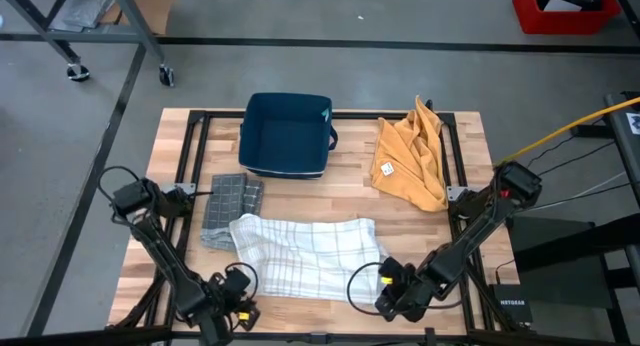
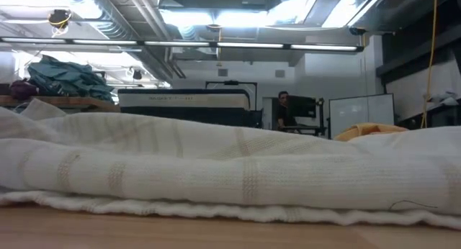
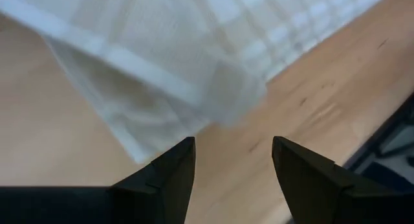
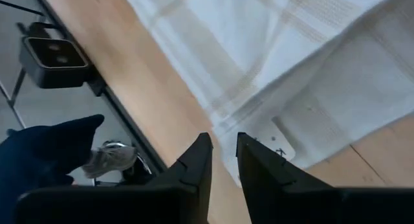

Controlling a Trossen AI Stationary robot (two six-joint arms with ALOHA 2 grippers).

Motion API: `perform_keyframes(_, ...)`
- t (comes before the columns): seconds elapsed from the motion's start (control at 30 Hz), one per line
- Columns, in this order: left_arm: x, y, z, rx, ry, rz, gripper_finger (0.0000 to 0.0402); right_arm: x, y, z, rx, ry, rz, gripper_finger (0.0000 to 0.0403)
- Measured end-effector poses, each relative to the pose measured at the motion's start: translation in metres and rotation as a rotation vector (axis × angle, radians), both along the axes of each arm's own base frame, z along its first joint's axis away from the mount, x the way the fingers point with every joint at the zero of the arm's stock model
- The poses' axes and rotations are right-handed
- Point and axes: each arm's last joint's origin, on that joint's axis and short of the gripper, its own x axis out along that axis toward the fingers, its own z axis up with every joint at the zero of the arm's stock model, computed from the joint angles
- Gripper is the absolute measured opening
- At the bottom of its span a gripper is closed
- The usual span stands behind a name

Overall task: Fold towel
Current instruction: Fold the white patterned towel

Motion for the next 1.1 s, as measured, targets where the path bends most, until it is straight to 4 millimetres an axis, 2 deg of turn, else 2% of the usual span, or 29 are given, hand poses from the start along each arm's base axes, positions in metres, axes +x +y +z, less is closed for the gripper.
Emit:
perform_keyframes(0.3, 0.009, 0.006, -0.003, 0.045, -0.029, 0.020, 0.0196, 0.002, 0.000, -0.004, -0.033, -0.022, -0.025, 0.0076)
perform_keyframes(0.43, 0.013, 0.008, -0.003, 0.061, -0.026, 0.005, 0.0182, 0.002, -0.001, -0.006, -0.060, -0.028, -0.038, 0.0076)
perform_keyframes(0.9, 0.014, 0.010, -0.003, 0.074, -0.013, -0.018, 0.0050, 0.006, 0.004, -0.035, -0.104, 0.033, -0.026, 0.0076)
perform_keyframes(1.0, 0.014, 0.010, -0.003, 0.073, -0.009, -0.020, 0.0015, 0.006, 0.005, -0.041, -0.107, 0.059, -0.017, 0.0067)
perform_keyframes(1.1, 0.013, 0.011, -0.003, 0.078, 0.010, -0.015, 0.0005, 0.006, 0.006, -0.044, -0.111, 0.076, -0.012, 0.0046)
